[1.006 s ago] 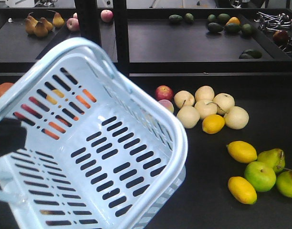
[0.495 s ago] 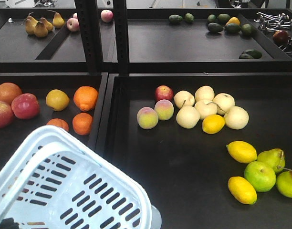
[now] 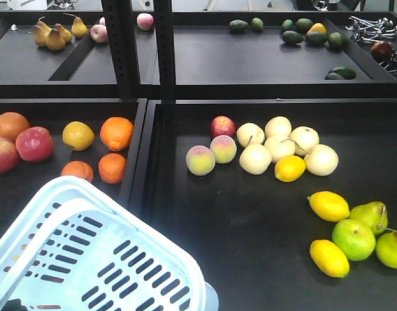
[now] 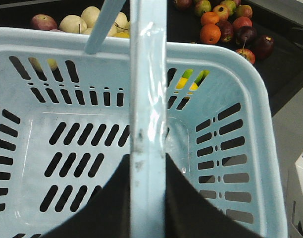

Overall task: Pick three apples into basket with both arms
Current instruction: 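Hold the basket raised beside the robot with the left gripper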

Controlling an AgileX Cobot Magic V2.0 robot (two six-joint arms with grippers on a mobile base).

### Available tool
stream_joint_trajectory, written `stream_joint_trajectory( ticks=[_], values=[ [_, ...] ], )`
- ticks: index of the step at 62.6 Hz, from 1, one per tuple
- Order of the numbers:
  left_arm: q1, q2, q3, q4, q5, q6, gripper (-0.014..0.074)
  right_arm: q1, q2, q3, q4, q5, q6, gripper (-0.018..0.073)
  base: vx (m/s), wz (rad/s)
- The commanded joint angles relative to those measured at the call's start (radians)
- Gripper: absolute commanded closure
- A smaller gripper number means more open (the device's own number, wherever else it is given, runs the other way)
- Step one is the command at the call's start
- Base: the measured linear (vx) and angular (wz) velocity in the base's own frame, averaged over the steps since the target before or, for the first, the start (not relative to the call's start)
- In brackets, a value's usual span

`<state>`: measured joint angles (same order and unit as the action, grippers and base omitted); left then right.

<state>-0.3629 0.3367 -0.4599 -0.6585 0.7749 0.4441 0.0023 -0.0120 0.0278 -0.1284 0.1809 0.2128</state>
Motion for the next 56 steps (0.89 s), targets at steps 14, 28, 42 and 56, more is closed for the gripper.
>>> stream_joint_trajectory(
  ticks=[14,28,42,56],
  values=[
    [-0.004,0.005,-0.031,-0.053,-0.081,-0.005,0.0604,0.0,-0.013,0.014,-0.006,-0.078,-0.01,0.0564,0.0,0.0],
    [-0.004,0.005,-0.031,-0.053,-0.081,-0.005,0.0604,0.0,-0.013,0.014,-0.006,-0.078,-0.01,0.0564,0.0,0.0],
    [-0.004,0.005,-0.031,-0.053,-0.081,-0.005,0.0604,0.0,-0.013,0.014,-0.006,-0.078,-0.01,0.0564,0.0,0.0],
    [-0.004,0.005,-0.031,-0.053,-0.081,-0.005,0.0604,0.0,-0.013,0.014,-0.006,-0.078,-0.01,0.0564,0.0,0.01]
  ],
)
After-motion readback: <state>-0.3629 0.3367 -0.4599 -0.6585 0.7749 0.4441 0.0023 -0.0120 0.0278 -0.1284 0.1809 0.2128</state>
